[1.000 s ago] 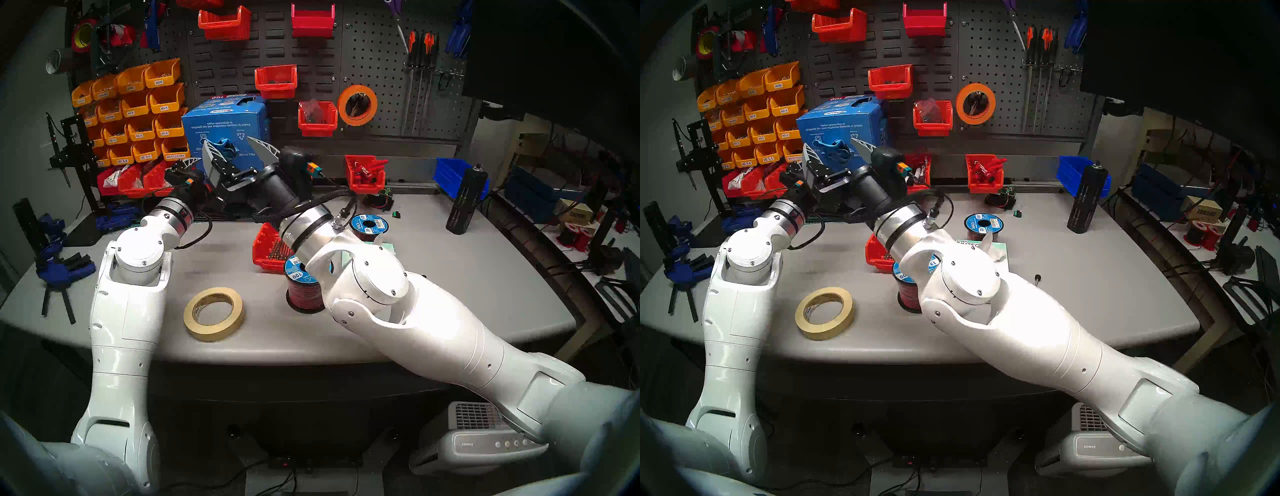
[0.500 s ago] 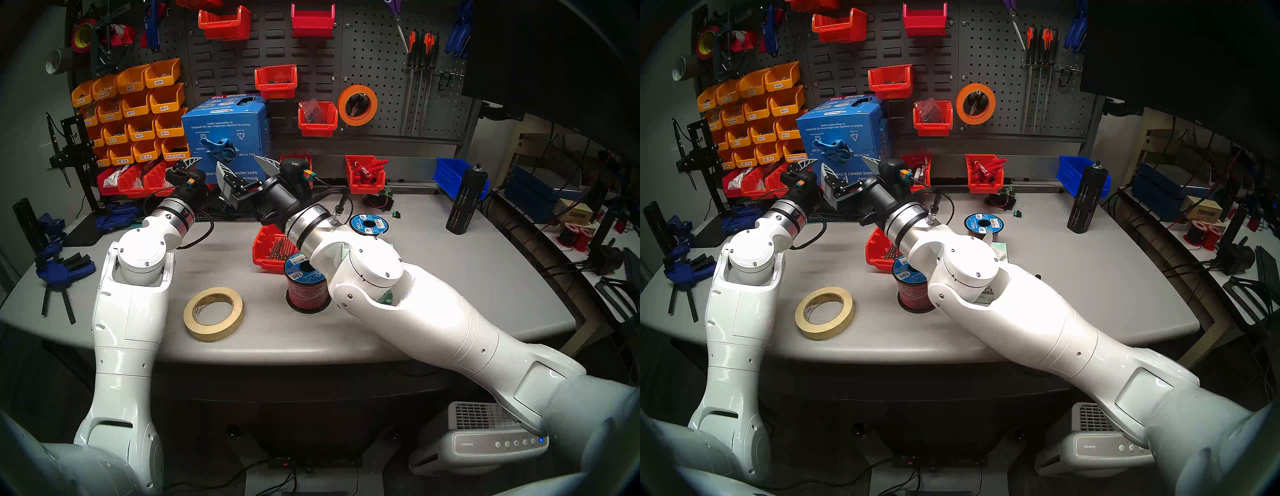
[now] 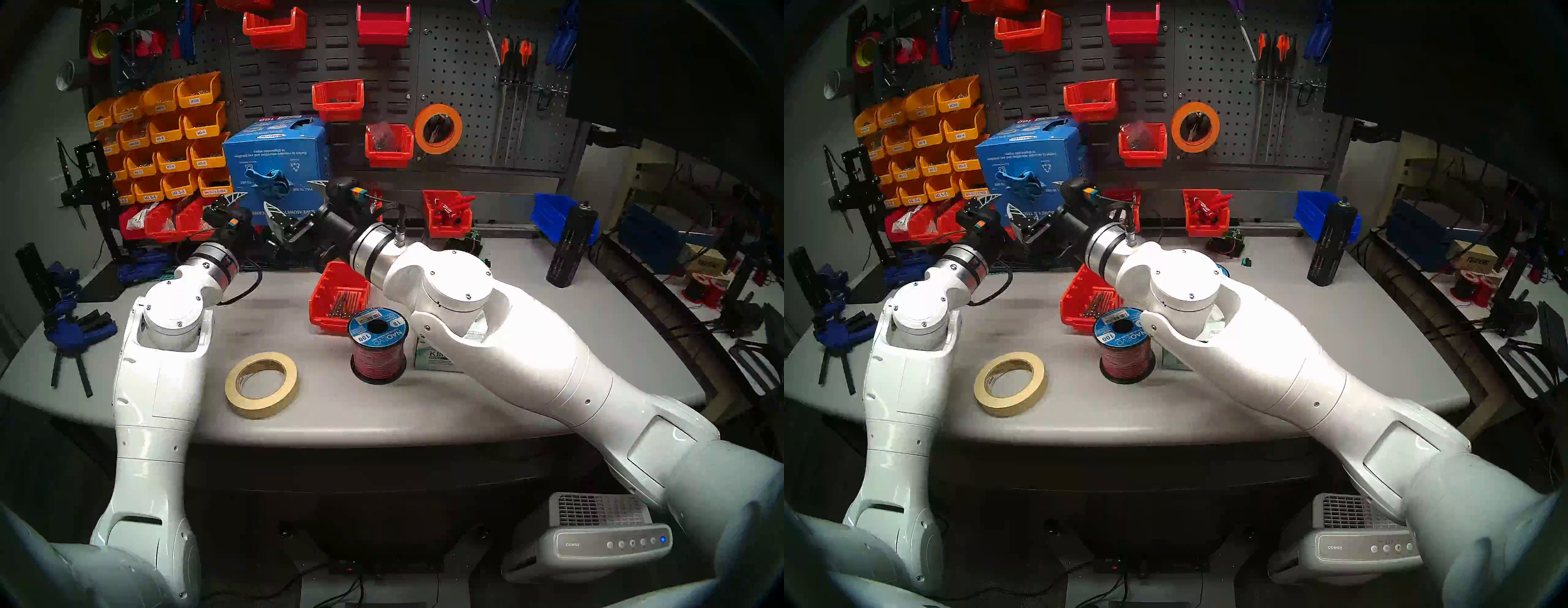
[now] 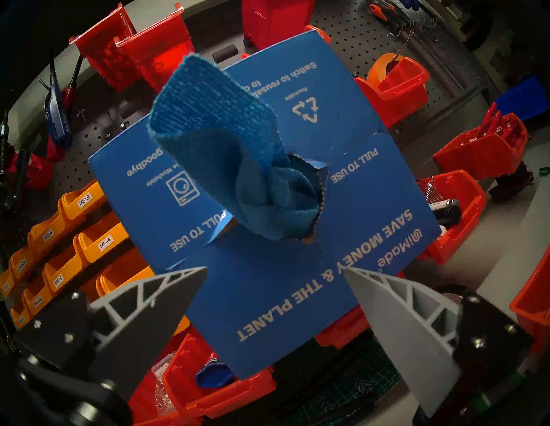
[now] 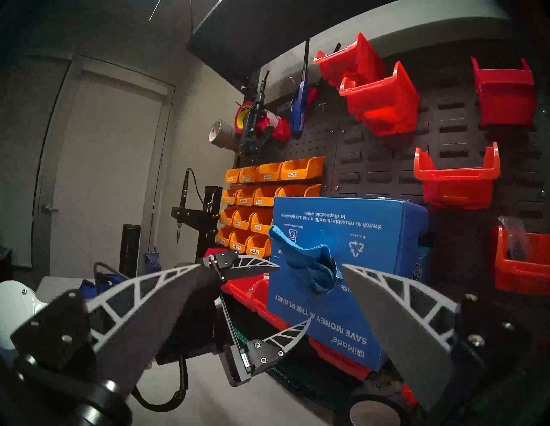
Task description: Take out a shop towel
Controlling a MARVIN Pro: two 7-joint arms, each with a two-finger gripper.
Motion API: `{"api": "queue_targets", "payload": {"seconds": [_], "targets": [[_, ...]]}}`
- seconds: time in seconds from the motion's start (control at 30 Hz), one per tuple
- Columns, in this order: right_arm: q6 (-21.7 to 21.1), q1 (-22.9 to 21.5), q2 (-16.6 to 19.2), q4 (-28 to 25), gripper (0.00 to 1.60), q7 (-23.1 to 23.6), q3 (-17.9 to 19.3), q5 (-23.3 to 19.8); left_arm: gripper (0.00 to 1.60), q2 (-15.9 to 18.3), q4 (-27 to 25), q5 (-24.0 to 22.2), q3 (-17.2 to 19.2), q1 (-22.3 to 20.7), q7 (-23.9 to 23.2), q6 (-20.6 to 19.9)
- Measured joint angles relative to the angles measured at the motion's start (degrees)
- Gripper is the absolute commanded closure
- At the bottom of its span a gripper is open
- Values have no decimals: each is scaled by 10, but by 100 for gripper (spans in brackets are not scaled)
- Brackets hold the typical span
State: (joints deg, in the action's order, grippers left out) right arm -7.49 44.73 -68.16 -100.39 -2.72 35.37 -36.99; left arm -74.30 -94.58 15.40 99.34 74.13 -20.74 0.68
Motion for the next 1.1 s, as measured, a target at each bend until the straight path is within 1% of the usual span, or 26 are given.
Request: {"api": "queue_targets", "payload": {"seconds": [0.1,0.2,0.4,0.47,0.5,0.57,1.1], "targets": [[-17,-11,-7,10,0,13,-3,16,0,1,-2,-1,0,1,0,0],[-36,-26,-16,32,0,33,-8,40,0,1,-4,-1,0,2,0,0],[-52,-53,-28,74,0,67,-17,79,0,2,-8,-3,0,5,0,0],[-54,-59,-31,81,0,73,-20,83,0,3,-8,-3,1,5,0,0],[-54,-70,-35,94,0,82,-22,90,0,3,-9,-3,1,6,0,0],[-54,-71,-36,96,0,83,-22,91,0,3,-9,-3,1,7,0,0],[-49,-137,-62,176,0,137,-25,133,0,7,-11,-7,1,9,0,0]]}}
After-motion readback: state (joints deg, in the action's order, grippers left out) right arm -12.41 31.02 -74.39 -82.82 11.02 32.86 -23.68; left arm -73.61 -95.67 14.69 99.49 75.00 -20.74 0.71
